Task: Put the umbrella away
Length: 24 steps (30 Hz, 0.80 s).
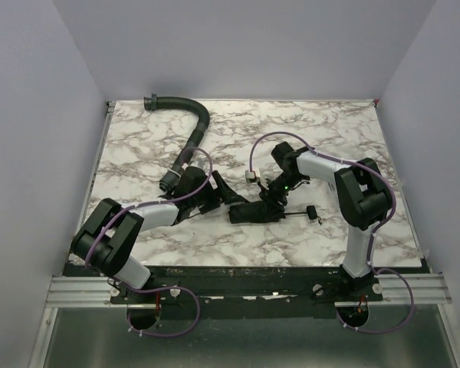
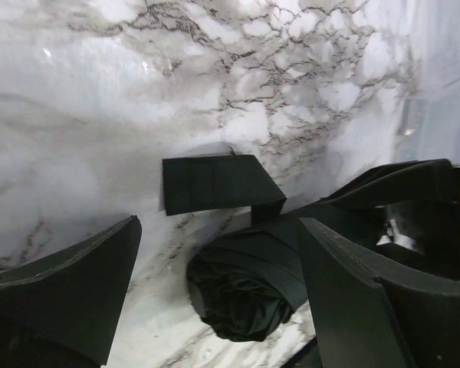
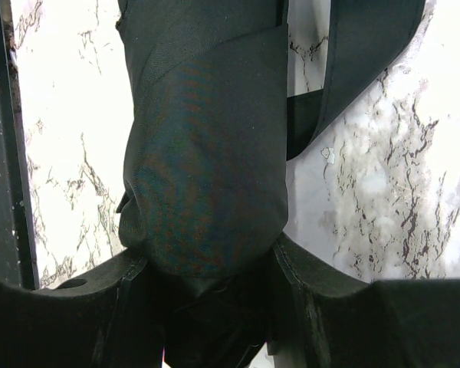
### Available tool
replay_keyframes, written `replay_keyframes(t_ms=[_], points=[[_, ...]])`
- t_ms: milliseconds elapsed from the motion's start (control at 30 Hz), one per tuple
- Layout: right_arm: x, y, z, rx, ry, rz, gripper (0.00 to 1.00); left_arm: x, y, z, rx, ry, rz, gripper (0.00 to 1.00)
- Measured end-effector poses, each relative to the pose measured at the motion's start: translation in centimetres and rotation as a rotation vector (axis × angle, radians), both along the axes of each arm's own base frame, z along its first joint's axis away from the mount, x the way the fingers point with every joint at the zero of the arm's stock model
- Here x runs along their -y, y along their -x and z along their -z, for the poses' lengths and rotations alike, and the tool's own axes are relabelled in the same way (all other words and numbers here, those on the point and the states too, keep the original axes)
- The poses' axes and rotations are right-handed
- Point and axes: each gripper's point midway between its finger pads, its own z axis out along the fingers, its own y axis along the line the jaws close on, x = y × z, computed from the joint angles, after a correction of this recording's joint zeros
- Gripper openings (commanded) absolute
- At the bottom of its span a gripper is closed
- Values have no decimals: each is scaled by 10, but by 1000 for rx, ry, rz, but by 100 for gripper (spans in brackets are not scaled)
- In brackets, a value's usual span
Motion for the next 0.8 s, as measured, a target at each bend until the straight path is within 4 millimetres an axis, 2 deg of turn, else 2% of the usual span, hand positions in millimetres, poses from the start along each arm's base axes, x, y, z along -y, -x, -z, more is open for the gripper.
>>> replay_keyframes(t_ms=[200,367,633,800], points=[[0,0,0,0,0,0,14,18,5,-3,-56,173,-98,78],[0,0,0,2,0,-1,13,32,17,0,-120,254,-143,78],[0,0,0,6,0,-6,13,25,14,5,-143,300,-313,76],[0,0,0,6,1,-6,13,24,2,4,-133,331,-401,69]])
